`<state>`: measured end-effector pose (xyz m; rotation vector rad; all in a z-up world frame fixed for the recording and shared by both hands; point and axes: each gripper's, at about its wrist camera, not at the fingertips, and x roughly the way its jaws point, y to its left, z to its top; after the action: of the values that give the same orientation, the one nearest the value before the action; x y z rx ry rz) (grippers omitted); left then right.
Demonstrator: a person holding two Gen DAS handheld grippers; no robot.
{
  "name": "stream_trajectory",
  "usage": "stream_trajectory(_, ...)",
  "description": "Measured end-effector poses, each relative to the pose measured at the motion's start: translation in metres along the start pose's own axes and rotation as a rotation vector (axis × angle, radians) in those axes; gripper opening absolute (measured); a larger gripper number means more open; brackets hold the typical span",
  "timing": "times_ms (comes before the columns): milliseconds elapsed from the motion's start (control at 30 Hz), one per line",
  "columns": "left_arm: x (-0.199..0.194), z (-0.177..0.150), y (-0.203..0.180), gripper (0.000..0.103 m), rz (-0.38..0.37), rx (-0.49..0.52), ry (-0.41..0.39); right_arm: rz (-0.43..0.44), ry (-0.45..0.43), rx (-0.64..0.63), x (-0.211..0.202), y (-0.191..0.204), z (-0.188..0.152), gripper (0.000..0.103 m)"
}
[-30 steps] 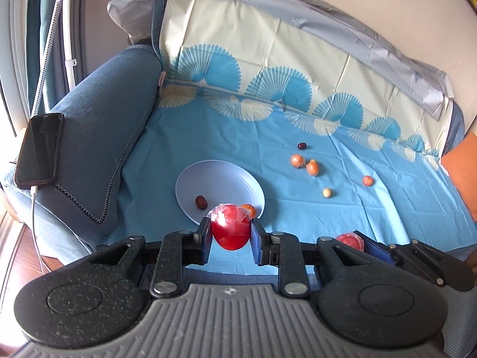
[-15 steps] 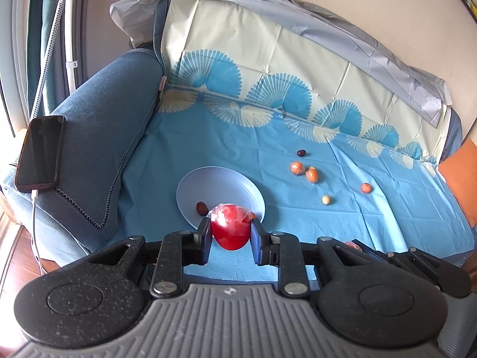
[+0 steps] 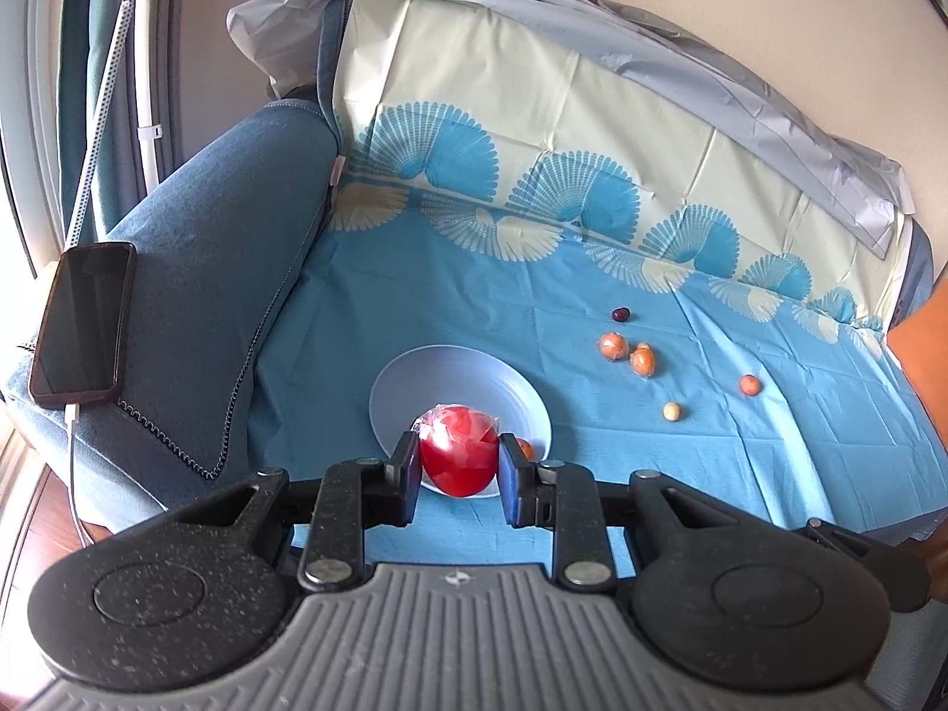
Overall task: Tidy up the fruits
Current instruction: 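Carry both wrapped red fruits to the plate and release them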
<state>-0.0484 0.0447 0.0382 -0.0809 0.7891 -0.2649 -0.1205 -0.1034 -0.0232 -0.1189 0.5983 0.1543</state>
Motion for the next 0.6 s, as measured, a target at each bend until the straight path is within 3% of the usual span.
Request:
stream_trajectory(267, 0.031, 0.01, 0.004, 0.029, 0.002, 0.022, 0.03, 0.004, 0.046, 0.014, 0.031, -0.005, 0.004, 0.033)
stream_trajectory(600, 0.101, 0.03, 0.009, 0.029, 0.03, 0.044, 0.101, 0.004, 0.106, 0.023, 0.099, -0.022, 0.014, 0.033)
